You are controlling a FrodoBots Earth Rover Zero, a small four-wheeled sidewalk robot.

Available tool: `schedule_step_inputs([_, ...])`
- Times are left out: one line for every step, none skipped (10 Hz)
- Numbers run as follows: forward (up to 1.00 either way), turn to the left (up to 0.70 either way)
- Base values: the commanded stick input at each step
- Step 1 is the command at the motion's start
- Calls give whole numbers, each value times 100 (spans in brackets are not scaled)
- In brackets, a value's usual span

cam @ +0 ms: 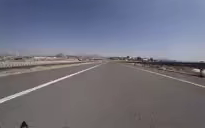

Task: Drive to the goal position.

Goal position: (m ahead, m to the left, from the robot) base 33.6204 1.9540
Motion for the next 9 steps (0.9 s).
schedule_step_inputs([100, 0])
schedule_step_inputs([100, 0])
schedule_step_inputs([100, 0])
schedule_step_inputs([100, 0])
schedule_step_inputs([100, 0])
schedule_step_inputs([100, -7])
schedule_step_inputs([100, -19])
schedule_step_inputs([100, -23])
schedule_step_inputs([100, -10])
